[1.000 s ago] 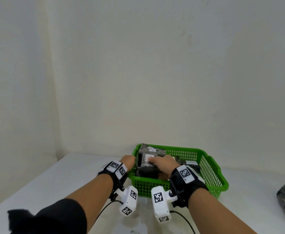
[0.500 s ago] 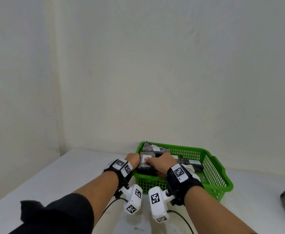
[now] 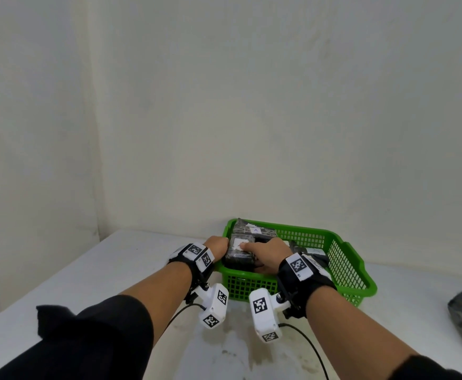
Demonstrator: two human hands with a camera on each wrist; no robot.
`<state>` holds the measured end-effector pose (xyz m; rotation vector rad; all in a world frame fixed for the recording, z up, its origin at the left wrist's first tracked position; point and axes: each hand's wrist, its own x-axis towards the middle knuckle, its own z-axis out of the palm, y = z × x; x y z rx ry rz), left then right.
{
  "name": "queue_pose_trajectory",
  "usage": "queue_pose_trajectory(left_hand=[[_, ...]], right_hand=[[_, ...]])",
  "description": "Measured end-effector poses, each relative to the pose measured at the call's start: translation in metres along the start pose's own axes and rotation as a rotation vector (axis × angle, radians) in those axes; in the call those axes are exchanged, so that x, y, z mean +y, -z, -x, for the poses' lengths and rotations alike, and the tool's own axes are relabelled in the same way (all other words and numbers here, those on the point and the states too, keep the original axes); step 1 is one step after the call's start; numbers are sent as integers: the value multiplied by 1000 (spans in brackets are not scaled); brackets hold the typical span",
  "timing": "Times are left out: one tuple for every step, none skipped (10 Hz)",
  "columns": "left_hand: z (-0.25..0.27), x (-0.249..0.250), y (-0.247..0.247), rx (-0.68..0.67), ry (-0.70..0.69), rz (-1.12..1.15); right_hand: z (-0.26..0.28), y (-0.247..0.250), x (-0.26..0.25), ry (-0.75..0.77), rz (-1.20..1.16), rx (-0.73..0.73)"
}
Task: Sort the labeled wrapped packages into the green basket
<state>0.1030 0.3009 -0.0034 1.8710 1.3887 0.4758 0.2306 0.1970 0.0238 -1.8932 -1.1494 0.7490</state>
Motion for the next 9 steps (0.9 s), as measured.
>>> queue_pose_trajectory(left_hand=[[2, 1, 1, -3, 8, 30], [3, 1, 1, -7, 11, 54], [1, -1, 1, -7, 20, 71], [6, 1, 2, -17, 43, 83], [8, 2, 5, -38, 44, 63], [15, 6, 11, -27, 60, 80], [17, 7, 16, -23, 96, 181], [22, 9, 19, -36, 96, 321], [30, 9, 23, -84, 111, 378]], right_hand=[[1, -1, -2, 6, 29, 12], [2, -2, -2, 26, 46, 27], [1, 0, 0, 17, 52, 18], [1, 3, 2, -10, 15, 21], [2, 6, 4, -8, -22, 39], [7, 10, 8, 14, -22, 66], [6, 13, 14, 57, -89, 70], [10, 16, 16, 85, -130, 38], [7, 24, 22, 139, -168, 112]])
